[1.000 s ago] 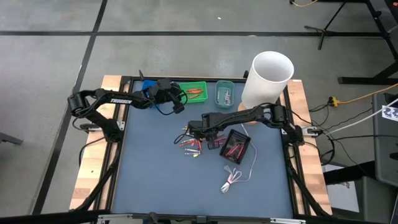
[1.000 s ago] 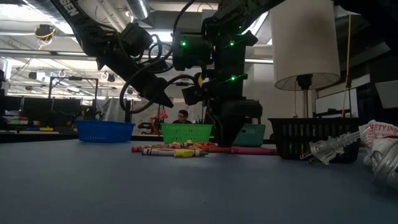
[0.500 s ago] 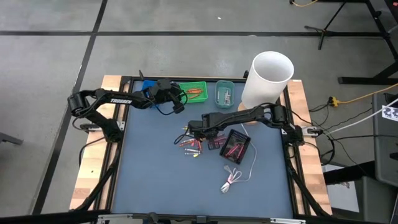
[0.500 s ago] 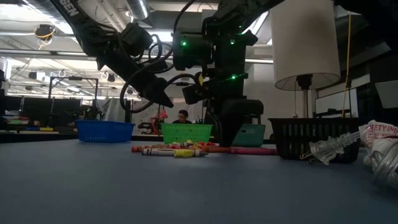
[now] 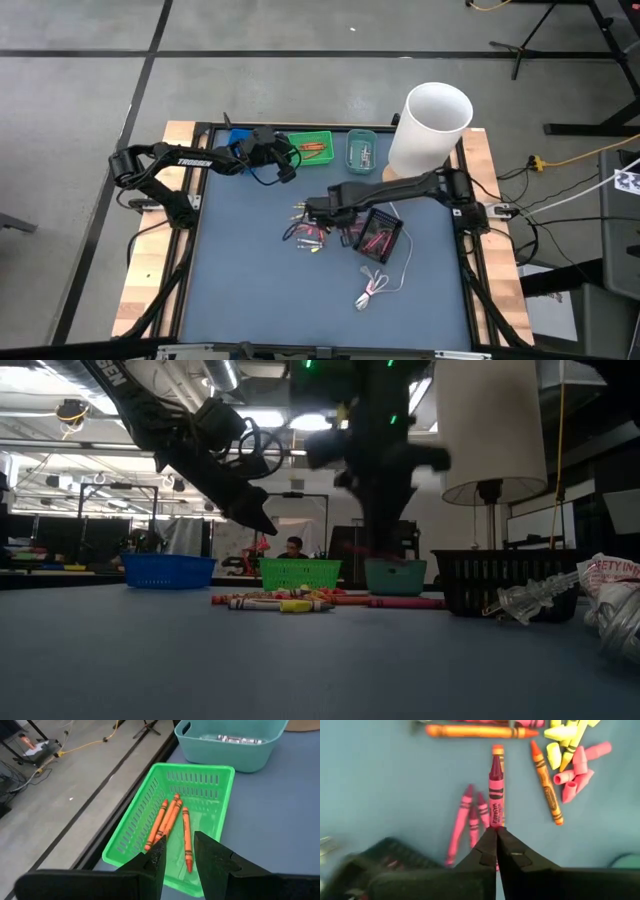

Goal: Sort crayons
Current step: Put the red crayon into the black bin

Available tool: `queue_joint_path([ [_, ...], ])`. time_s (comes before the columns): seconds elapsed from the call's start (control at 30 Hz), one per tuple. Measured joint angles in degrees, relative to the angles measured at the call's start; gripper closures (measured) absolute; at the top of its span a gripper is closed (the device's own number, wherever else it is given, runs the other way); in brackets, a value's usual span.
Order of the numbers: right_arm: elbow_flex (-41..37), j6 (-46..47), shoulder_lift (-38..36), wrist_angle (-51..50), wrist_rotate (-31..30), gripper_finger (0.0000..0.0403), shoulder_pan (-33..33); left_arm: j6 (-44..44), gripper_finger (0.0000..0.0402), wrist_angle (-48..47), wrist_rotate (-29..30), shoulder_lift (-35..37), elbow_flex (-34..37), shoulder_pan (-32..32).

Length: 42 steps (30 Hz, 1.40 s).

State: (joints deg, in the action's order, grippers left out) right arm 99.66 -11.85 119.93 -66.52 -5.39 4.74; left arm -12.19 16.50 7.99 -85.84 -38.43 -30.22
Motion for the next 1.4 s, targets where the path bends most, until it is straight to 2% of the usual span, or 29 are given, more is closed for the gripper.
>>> queue_joint_path([
  [0.17,0.0,4.2,-3.8,-3.3,-0.3,0.0402,4.1,0.1,0.0318,-0.9,-0.2,0.0,0.0,0.0],
  [0.37,0.0,9.0,-6.0,-6.6,-3.6,0.0402,9.3,0.1,0.0318,-0.9,-0.2,0.0,0.0,0.7],
  [0.5,0.0,10.1,-6.0,-4.7,-4.6,0.0403,11.3,0.1,0.0318,-0.9,-0.2,0.0,0.0,1.2],
  [0.77,0.0,10.6,-5.9,4.1,4.2,0.0402,11.9,0.1,0.0318,-1.0,-0.2,0.0,0.0,2.3],
  [0.97,0.0,11.7,-4.6,5.0,8.6,0.0389,11.8,0.1,0.0318,-1.0,-0.2,0.0,0.0,2.3],
  [1.13,0.0,21.1,-2.9,3.9,9.4,0.0330,11.8,0.1,0.0318,-1.1,-0.2,0.0,0.0,2.3],
  [1.23,0.0,30.9,-2.0,3.4,9.4,0.0295,11.8,0.1,0.0318,-1.3,-0.2,0.0,-0.1,2.3],
  [1.4,0.0,46.0,-1.1,2.4,9.9,0.0267,11.8,0.1,0.0318,-1.5,-0.2,0.0,-0.1,2.3],
])
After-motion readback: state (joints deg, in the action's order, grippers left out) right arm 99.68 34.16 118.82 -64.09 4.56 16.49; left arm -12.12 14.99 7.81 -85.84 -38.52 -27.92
